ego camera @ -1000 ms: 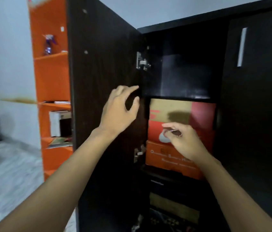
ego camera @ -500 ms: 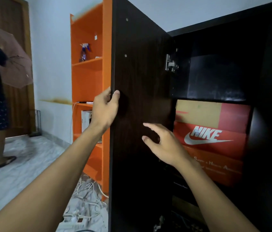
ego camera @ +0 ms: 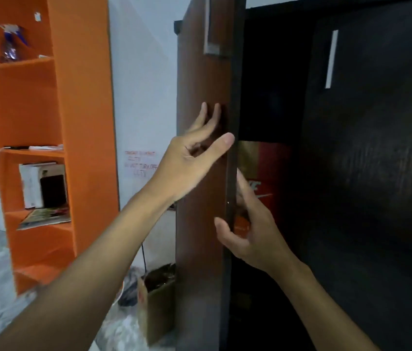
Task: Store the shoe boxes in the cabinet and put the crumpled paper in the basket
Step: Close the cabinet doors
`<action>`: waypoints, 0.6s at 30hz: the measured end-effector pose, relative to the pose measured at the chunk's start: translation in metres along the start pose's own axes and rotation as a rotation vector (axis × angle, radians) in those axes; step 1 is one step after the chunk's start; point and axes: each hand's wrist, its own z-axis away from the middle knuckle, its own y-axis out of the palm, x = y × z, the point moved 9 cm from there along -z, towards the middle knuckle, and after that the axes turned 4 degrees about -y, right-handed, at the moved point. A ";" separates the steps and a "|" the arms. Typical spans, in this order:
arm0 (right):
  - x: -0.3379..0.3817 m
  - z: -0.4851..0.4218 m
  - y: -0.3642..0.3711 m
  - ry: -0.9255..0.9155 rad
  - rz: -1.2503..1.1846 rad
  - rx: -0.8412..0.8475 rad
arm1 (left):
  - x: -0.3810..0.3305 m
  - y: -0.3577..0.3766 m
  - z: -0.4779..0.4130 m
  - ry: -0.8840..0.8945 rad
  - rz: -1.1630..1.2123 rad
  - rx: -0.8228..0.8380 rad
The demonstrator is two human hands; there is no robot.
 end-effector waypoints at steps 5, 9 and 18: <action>-0.047 0.021 -0.054 0.070 0.137 -0.182 | 0.022 0.058 -0.025 0.055 -0.239 0.066; -0.066 0.026 -0.081 -0.028 0.473 -0.249 | 0.048 0.089 -0.047 0.106 -0.318 0.094; -0.133 0.021 -0.100 0.135 1.218 -0.206 | 0.111 0.128 -0.079 0.055 -0.750 0.216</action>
